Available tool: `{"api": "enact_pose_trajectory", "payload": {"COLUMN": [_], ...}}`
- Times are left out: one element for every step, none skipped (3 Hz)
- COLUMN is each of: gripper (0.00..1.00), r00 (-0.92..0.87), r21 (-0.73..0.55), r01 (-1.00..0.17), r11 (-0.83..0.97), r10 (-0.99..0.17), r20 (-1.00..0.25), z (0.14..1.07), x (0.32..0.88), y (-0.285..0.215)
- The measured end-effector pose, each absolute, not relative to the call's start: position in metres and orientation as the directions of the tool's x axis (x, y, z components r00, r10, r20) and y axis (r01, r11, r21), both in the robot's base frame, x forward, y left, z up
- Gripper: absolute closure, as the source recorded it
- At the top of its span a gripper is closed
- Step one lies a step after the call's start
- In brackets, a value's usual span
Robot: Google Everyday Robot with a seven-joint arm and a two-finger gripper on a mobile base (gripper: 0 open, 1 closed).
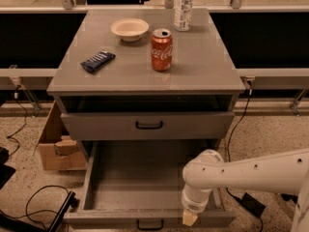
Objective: Open middle drawer
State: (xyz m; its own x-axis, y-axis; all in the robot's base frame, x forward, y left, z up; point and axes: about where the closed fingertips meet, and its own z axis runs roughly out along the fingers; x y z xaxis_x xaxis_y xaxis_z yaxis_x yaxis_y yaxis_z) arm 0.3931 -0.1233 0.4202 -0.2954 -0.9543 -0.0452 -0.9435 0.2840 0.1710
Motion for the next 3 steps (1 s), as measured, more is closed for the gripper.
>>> {"api": "enact_pose_trajectory", "payload": {"gripper": [1.0,1.0,1.0], "r00": [-0.293,-0.293,-0.298], "r21": [0.163,0.163,0.154], "r01": [-0.945,-0.945,-0.944], "r11": [0.284,0.284,0.292], "r10": [-0.956,-0.956,-0.954], "r20": [-0.032,-0.032,-0.016], "z": [0.433,0.433,0.453], "x": [0.38,0.38,0.355], "y": [-0.122,-0.122,-0.124]}}
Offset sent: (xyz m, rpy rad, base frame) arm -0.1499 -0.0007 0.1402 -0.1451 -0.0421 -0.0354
